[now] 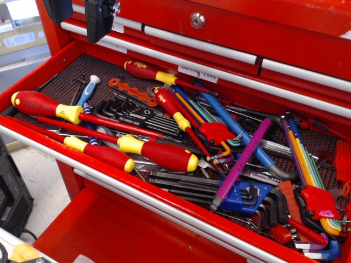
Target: Pick up violet Allen key
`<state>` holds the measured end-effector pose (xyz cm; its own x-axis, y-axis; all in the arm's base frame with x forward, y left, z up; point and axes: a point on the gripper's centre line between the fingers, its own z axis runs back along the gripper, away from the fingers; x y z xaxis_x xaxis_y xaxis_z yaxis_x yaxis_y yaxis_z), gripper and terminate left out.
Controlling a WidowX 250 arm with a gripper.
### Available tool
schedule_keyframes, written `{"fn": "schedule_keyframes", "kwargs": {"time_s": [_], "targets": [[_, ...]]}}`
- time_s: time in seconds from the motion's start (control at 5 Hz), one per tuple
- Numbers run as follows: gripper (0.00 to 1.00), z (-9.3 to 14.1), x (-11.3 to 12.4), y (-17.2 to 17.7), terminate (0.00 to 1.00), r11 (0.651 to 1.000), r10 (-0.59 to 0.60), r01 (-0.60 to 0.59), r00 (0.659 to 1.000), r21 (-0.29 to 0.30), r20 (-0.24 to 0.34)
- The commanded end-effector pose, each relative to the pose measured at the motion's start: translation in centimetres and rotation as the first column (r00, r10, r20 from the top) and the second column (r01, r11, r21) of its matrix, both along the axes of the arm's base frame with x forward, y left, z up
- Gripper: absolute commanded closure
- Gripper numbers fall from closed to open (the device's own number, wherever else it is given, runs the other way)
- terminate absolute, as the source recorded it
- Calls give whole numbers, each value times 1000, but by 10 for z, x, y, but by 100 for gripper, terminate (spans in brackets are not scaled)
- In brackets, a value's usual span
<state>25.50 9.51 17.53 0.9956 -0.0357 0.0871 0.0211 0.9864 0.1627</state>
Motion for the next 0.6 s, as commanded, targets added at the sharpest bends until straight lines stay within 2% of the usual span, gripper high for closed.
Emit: {"fn": "schedule_keyframes", "kwargs": {"time_s": [0.0,0.2,0.4], "targets": [[0,0,0,0,0,1000,0,0,1000,0,0],[0,6,20,-50,0,999,15,-15,1000,-39,-4],[0,5,30,-99,0,996,43,-39,998,-77,42]]}}
